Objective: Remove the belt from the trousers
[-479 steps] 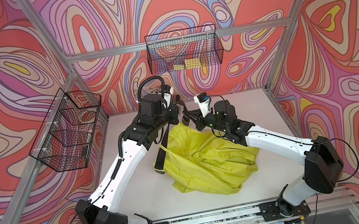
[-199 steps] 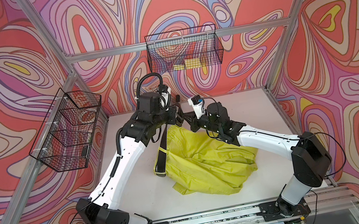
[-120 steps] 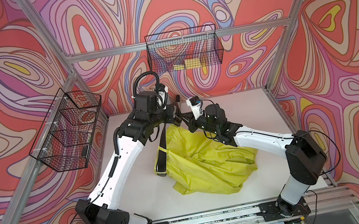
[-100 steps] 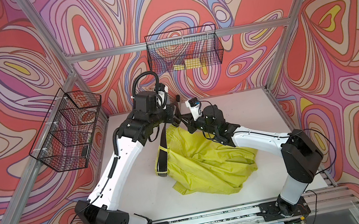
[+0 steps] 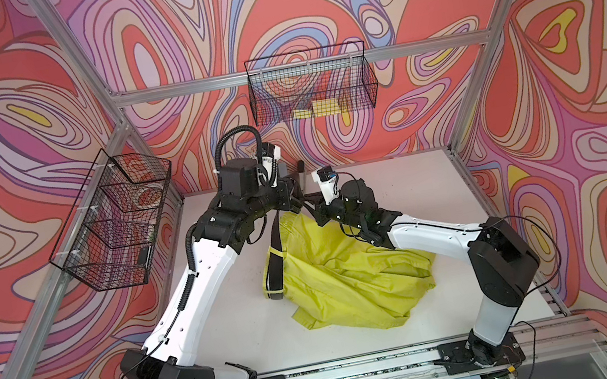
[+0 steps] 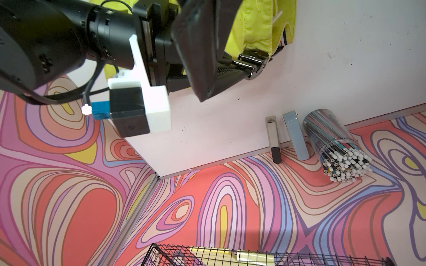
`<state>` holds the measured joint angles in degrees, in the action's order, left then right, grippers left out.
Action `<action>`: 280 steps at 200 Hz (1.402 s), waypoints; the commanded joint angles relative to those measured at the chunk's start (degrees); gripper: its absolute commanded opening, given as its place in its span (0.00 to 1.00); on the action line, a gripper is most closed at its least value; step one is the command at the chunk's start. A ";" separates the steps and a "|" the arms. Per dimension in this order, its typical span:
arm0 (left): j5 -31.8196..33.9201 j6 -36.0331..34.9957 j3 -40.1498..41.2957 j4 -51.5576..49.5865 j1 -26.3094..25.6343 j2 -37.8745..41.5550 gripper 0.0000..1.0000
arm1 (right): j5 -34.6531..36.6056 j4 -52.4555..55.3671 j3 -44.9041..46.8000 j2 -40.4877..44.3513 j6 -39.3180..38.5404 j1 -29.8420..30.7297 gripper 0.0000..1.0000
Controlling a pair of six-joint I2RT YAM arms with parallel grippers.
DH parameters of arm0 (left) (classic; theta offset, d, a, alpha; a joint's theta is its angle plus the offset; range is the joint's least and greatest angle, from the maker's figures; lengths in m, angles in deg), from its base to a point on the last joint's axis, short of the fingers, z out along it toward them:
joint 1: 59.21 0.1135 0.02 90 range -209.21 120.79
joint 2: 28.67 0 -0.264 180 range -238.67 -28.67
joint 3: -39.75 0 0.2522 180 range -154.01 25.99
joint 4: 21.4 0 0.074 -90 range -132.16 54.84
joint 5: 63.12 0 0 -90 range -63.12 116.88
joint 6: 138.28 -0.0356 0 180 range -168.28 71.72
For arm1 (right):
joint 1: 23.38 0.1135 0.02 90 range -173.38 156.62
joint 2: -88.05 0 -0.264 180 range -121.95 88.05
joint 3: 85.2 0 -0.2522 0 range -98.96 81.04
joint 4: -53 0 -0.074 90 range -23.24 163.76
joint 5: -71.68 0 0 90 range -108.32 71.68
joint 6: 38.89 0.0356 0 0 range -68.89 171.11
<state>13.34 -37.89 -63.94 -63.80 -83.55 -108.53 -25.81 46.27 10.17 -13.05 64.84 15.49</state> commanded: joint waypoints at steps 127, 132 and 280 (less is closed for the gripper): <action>-14.02 4.92 -4.75 17.98 2.90 8.15 0.00 | 5.09 17.11 3.94 -3.20 -0.94 -1.11 0.23; -14.33 5.05 -4.75 17.48 2.90 7.77 0.00 | 4.84 17.02 3.90 -2.49 -1.08 -1.17 0.23; -31.78 17.72 -3.52 24.69 7.99 0.11 0.00 | 8.57 -3.40 16.46 16.62 -7.22 2.29 0.45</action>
<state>-14.42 -23.53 -65.03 -46.29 -76.29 -108.40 -19.51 49.94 25.69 -1.25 59.55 15.82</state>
